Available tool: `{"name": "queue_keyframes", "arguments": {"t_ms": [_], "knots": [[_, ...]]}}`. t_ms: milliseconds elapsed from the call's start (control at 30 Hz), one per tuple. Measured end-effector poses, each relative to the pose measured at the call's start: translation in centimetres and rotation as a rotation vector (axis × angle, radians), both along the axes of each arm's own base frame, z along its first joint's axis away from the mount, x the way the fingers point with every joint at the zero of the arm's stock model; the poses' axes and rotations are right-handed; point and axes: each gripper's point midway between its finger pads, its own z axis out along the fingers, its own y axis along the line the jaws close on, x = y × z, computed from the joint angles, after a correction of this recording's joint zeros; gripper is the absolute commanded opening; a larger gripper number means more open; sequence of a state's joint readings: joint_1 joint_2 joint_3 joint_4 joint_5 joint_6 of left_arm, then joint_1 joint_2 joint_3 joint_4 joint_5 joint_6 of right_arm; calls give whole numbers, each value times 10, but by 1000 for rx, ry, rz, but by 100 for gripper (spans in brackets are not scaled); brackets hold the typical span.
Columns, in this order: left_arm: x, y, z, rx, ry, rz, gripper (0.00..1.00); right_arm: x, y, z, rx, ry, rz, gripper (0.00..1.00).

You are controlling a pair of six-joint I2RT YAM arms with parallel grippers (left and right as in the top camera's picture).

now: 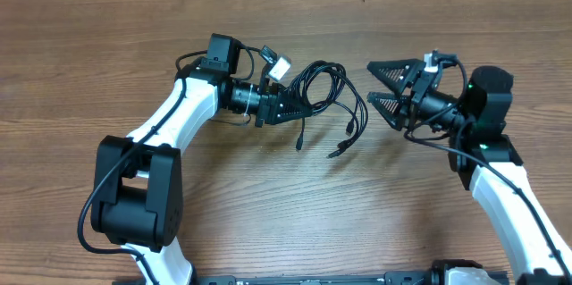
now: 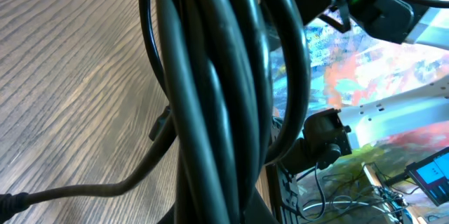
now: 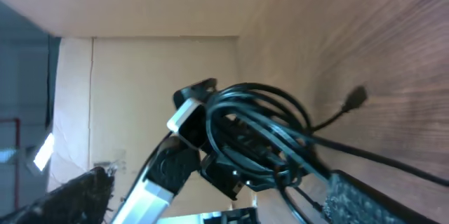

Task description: Untangle cables

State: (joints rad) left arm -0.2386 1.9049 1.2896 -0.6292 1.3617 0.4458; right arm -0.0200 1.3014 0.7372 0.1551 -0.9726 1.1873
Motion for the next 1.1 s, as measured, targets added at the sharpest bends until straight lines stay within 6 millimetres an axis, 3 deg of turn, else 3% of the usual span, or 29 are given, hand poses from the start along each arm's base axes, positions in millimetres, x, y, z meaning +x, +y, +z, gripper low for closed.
{"name": "queue_keyframes", "arguments": {"t_ms": [100,233,267,533,833,1100], "knots": [[-3,-4,0,1,4,-11,4,2,0,-6,-26,-23,6,76],[-7,-7,2,-13,11,-25,4,6,-2,-8,-87,-102,8,54],[-7,-7,3,-19,13,-28,4,7,-4,-9,-105,-119,0,53],[-14,-12,10,-55,27,-54,4,13,-9,-13,-142,-129,-41,53],[-26,-34,-13,74,-23,-89,4,13,-9,-13,-103,-73,-51,50],[-22,-36,-25,142,-61,-74,5,5,-6,-20,5,119,-61,50]]}}
